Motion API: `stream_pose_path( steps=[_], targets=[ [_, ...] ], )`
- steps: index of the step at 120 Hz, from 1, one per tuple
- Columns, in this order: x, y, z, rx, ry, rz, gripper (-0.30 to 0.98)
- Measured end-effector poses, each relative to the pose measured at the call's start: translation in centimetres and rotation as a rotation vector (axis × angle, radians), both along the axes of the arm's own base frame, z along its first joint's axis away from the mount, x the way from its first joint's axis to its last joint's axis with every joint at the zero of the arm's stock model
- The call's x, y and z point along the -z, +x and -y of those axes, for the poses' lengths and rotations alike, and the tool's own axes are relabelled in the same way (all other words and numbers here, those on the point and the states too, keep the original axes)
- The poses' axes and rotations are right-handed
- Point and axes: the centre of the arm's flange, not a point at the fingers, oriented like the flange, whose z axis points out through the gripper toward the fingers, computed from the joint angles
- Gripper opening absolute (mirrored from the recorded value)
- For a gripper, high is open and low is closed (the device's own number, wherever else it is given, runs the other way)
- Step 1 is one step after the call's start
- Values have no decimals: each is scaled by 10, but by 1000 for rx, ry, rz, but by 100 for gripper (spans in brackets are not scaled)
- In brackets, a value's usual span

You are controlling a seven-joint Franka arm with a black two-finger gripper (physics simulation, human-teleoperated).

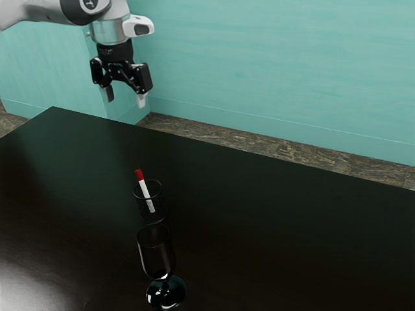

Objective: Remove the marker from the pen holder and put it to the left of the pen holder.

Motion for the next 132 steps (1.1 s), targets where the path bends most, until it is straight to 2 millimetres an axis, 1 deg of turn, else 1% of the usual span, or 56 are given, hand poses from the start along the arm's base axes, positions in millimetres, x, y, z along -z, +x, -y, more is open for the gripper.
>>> stream_pose_path(
  steps=[11, 21, 27, 32, 38, 42, 47, 51, 61, 66, 75, 81, 89, 93, 97, 103, 109, 115, 126, 132],
  targets=[
    [-5, 0, 2, 4, -4, 13, 69],
    [-4, 1, 2, 3, -5, 13, 69],
    [2, 0, 2, 2, -5, -1, 69],
    [10, -7, 2, 2, -2, -18, 69],
    [29, -25, 3, 4, 2, -48, 69],
    [45, -32, 4, 7, 5, -68, 69],
    [70, -36, 6, 11, 6, -92, 69],
    [84, -36, 8, 14, 7, -97, 69],
    [120, -22, 11, 23, 6, -103, 69],
    [143, -13, 12, 25, 4, -111, 69],
    [170, 2, 11, 23, -1, -106, 69],
    [189, 16, 6, 7, -11, -99, 69],
    [204, 35, 3, -23, -41, -79, 69],
    [211, 40, -6, -56, -65, -79, 69],
    [211, 43, -21, -98, -86, -76, 69],
    [211, 44, -48, -169, -114, -74, 68],
    [211, 41, -68, -222, -136, -81, 69],
    [213, 37, -80, -256, -151, -100, 69],
    [218, 32, -93, -290, -169, -130, 69],
    [228, 36, -96, -295, -171, -148, 69]
  ],
)
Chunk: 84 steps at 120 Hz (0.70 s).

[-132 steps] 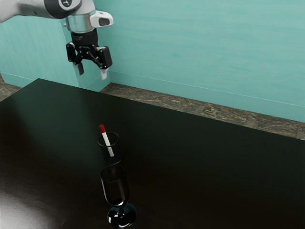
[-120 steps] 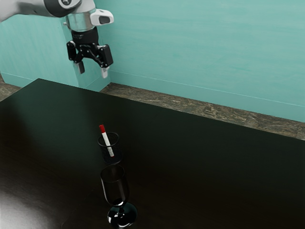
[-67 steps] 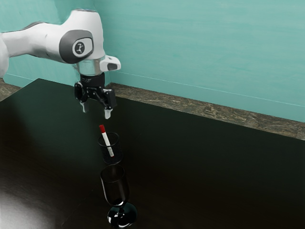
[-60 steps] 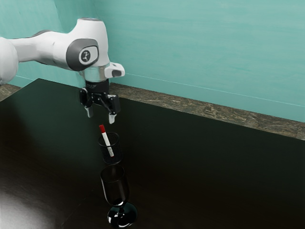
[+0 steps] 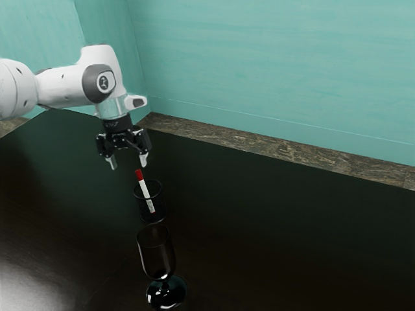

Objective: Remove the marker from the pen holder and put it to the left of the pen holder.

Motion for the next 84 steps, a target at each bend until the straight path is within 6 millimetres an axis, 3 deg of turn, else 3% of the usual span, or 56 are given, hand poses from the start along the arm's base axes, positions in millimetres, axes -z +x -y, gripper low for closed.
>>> stream_pose_path(
  steps=[12, 29, 57, 69, 84],
  targets=[
    [17, 17, 1, 3, -13, -16, 69],
    [44, 22, 2, 2, -38, -53, 69],
    [43, 32, 3, 12, -50, -38, 67],
    [45, 34, 3, 16, -51, -40, 53],
    [45, 34, 3, 21, -53, -40, 27]
  ],
)
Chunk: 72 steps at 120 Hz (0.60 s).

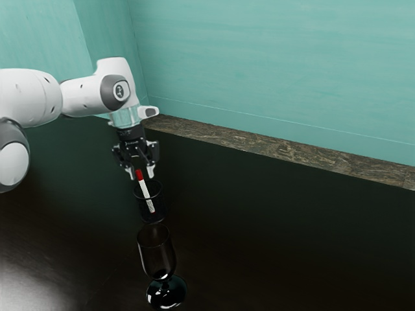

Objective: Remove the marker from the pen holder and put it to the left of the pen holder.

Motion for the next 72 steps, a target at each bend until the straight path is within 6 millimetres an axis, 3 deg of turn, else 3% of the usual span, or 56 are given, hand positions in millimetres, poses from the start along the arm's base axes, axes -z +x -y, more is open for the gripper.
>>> stream_pose_path(
  steps=[17, 37, 45, 55, 65, 72],
  targets=[
    [0, 0, 0, 4, -2, -1, 6],
    [-4, 0, 0, 11, 1, 4, -3],
    [-29, 1, -8, 12, 20, 22, -5],
    [-77, -3, -26, 18, 70, 37, -7],
    [-122, -23, -46, 20, 122, 4, -8],
    [-138, -37, -58, 20, 159, -44, -8]
  ],
)
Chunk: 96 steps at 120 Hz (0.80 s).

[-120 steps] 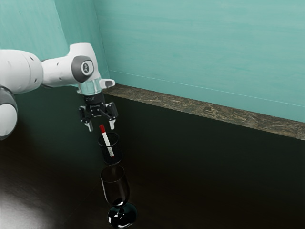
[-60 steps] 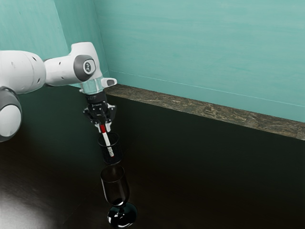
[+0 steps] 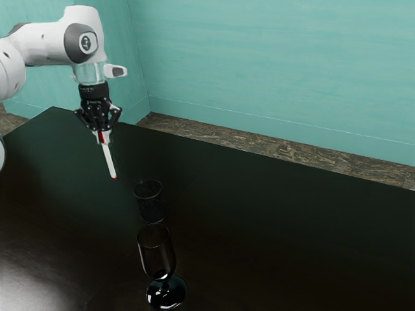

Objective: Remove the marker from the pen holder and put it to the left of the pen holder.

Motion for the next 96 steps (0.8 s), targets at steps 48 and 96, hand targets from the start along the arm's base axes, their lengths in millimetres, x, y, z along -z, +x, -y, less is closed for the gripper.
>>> stream_pose_path(
  steps=[48, 96],
  targets=[
    [129, 2, -26, 14, 181, -537, -7],
    [216, -4, -32, 13, 183, -748, -7]
  ],
)
